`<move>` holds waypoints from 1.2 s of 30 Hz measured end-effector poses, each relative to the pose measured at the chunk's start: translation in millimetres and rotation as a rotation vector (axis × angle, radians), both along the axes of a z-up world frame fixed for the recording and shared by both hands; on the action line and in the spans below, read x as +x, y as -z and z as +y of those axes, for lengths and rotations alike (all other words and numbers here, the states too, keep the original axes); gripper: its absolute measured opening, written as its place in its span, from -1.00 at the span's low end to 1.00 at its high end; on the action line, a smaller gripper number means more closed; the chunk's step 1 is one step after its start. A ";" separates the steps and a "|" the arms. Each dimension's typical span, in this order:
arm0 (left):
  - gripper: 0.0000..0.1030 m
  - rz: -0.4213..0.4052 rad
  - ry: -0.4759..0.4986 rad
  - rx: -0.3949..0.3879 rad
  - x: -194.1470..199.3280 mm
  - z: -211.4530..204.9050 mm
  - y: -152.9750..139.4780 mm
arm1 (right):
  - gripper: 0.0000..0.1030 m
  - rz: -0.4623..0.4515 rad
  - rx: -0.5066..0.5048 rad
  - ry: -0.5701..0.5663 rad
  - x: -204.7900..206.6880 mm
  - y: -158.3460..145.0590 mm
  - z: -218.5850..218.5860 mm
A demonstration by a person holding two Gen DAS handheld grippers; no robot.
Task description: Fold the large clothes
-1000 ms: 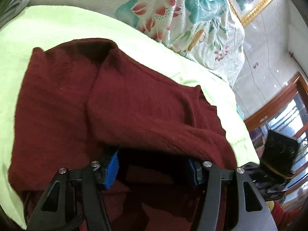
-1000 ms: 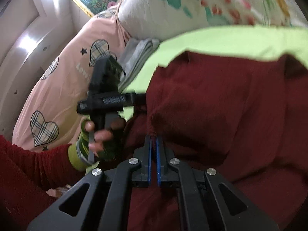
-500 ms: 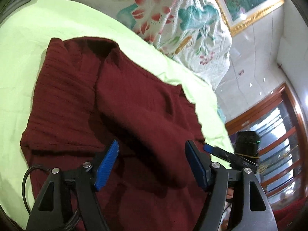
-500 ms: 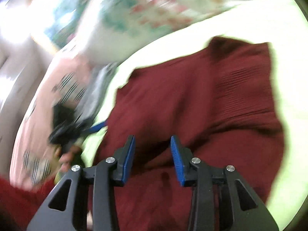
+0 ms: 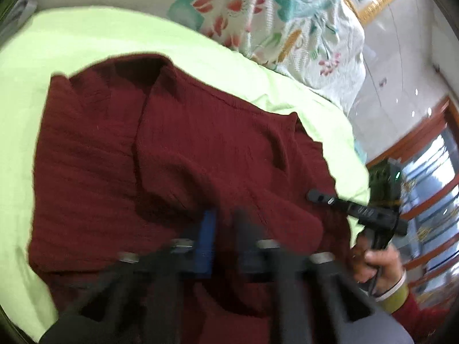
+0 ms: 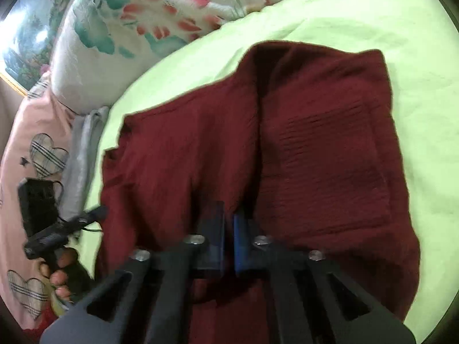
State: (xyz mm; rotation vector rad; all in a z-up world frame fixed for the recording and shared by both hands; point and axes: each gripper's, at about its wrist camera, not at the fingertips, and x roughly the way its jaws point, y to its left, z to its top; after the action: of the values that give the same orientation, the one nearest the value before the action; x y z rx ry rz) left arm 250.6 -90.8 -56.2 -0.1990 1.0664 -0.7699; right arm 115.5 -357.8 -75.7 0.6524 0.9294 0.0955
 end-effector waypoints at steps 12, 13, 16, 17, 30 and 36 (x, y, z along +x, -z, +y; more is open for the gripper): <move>-0.83 -0.007 -0.029 -0.023 -15.9 37.5 9.2 | -0.83 -0.057 0.058 0.109 -28.6 5.6 -50.3; -0.68 -0.011 -0.030 -0.030 -17.6 38.4 5.6 | -0.80 -0.061 0.062 0.116 -34.0 7.1 -51.8; 0.58 0.044 -0.036 -0.066 -13.3 37.0 -1.3 | -0.50 -0.077 0.082 0.150 -47.2 3.6 -53.5; 0.59 0.047 -0.042 -0.073 -11.1 33.8 -3.7 | -0.46 -0.082 0.076 0.154 -48.0 1.8 -50.8; -0.96 -0.038 -0.078 -0.002 -3.7 12.7 0.2 | -0.79 -0.128 -0.006 0.101 -44.5 -11.7 -26.4; -0.97 -0.028 -0.094 0.111 -5.9 28.5 22.9 | -0.74 -0.026 -0.034 0.119 -37.0 7.8 -29.8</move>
State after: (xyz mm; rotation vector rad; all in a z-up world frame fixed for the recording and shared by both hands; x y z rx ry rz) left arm 244.8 -62.2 -79.1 -0.1420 1.0623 -0.6255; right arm 78.4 -387.6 -83.5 0.6720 0.8637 -0.0178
